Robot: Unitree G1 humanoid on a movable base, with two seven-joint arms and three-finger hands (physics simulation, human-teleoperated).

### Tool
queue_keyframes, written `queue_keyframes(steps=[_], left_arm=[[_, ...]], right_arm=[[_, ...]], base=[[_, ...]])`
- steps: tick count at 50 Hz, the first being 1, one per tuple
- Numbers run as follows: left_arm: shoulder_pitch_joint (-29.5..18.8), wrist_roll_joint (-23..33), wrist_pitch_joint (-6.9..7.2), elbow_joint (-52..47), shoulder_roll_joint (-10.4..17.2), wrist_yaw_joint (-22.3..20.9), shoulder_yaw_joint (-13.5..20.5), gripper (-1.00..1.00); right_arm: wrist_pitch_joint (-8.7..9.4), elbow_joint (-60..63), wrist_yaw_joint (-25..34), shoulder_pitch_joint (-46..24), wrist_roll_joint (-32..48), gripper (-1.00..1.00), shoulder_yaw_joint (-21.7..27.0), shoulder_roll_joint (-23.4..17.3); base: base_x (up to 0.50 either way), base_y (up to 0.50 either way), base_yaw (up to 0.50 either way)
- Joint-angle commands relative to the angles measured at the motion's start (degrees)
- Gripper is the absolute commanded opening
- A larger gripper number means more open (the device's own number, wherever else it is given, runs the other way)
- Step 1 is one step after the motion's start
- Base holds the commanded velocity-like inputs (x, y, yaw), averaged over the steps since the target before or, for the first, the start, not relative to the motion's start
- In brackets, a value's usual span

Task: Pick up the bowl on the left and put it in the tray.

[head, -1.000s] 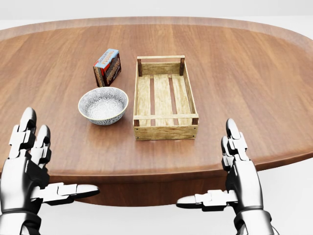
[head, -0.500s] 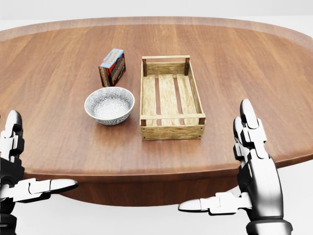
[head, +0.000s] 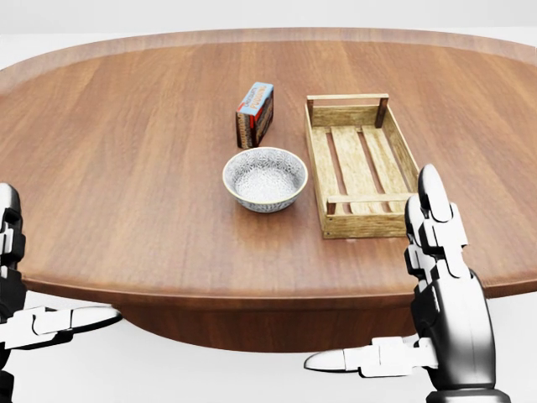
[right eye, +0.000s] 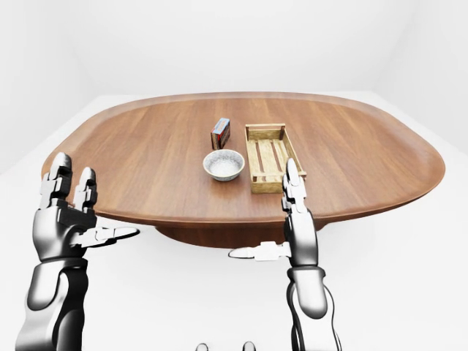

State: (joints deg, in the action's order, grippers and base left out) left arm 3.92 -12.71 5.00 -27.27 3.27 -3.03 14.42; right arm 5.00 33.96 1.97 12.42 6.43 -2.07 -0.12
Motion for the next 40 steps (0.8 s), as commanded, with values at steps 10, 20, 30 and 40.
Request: queue_keyframes(steps=[10, 20, 30, 40], left_arm=[[-0.85, 0.99, 0.0, 6.08, -0.6, -0.17, -2.59, 1.0], [-0.67, 1.01, 0.0, 5.82, -0.69, -0.27, -2.72, 1.0], [-0.87, 0.8, 0.0, 5.86, -0.6, -0.25, -2.48, 1.0], [-0.78, 0.97, 0.0, 5.78, -0.64, -0.23, -2.62, 1.0]], right_arm=[[0.0, -2.99, -1.51, -1.16, -2.6, 1.0, 0.89, 0.24], [0.0, -1.92, -0.04, -0.62, -3.2, 1.0, 0.31, -0.03], [0.0, -1.42, 0.13, -0.99, -3.29, 1.0, 1.0, -0.07], [0.0, -0.63, 0.05, -0.98, -3.32, 1.0, 1.47, 0.09]], base=[[0.0, 0.16, 0.0], [0.39, 0.07, 0.0], [0.5, 0.09, 0.0], [0.5, 0.09, 0.0]])
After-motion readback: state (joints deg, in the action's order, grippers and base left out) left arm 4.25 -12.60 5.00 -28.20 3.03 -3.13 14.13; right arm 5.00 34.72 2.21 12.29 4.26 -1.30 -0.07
